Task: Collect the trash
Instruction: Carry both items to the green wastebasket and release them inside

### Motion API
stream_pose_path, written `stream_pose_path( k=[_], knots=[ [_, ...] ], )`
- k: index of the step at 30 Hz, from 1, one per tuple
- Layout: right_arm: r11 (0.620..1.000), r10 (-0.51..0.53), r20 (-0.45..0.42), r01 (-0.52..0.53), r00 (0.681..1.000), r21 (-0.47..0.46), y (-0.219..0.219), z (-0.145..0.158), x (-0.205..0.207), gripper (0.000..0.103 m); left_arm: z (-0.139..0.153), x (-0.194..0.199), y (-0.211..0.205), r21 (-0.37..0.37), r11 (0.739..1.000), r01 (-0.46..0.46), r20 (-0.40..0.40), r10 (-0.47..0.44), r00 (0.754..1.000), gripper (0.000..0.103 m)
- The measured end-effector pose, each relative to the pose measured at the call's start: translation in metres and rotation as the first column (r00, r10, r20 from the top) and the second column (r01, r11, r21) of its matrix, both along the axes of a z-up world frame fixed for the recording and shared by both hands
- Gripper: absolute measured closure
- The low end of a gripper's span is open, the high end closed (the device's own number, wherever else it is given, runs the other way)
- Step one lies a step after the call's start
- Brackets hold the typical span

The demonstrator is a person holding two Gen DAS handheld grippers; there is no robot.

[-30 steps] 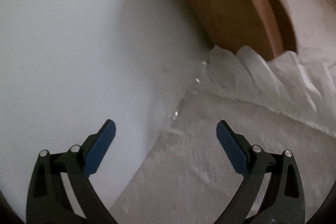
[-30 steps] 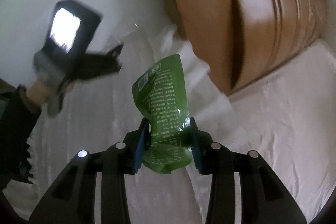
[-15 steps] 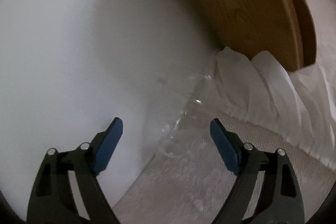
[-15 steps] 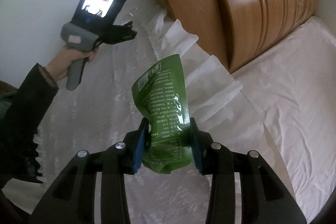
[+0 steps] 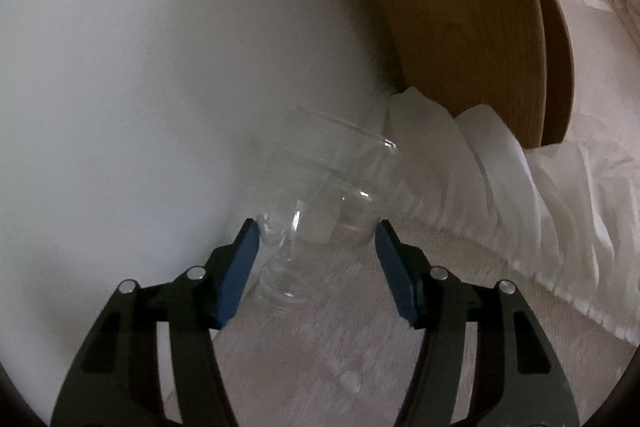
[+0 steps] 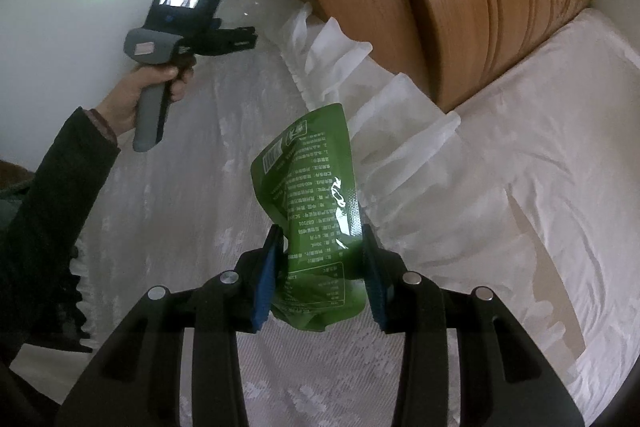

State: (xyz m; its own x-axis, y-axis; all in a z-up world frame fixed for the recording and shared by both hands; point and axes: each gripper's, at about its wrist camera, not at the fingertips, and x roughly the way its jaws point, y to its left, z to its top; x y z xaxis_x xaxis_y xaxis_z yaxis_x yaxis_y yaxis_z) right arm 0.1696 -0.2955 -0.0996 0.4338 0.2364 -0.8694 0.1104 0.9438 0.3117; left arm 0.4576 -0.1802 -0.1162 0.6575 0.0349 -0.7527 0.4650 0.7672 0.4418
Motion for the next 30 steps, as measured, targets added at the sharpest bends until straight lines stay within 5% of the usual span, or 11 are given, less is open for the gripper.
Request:
stream_pose_path(
  k=[10, 17, 26, 30],
  knots=[
    [0.999, 0.036, 0.026, -0.036, 0.999, 0.014, 0.024, 0.009, -0.011, 0.064, 0.063, -0.075, 0.063, -0.156, 0.981, -0.115, -0.072, 0.105, 0.992, 0.044],
    [0.992, 0.113, 0.041, -0.115, 0.993, 0.053, 0.053, 0.017, -0.036, 0.064, 0.086, -0.177, 0.099, -0.215, 0.95, -0.227, -0.131, 0.203, 0.97, 0.044],
    [0.966, 0.24, 0.027, -0.242, 0.97, 0.09, 0.081, 0.013, -0.099, 0.063, 0.056, -0.332, 0.166, -0.257, 0.866, -0.429, -0.267, 0.363, 0.893, 0.044],
    [0.96, 0.261, 0.007, -0.26, 0.965, 0.1, 0.078, 0.006, -0.131, 0.063, 0.051, -0.387, 0.173, -0.228, 0.876, -0.426, -0.265, 0.365, 0.892, 0.044]
  ],
)
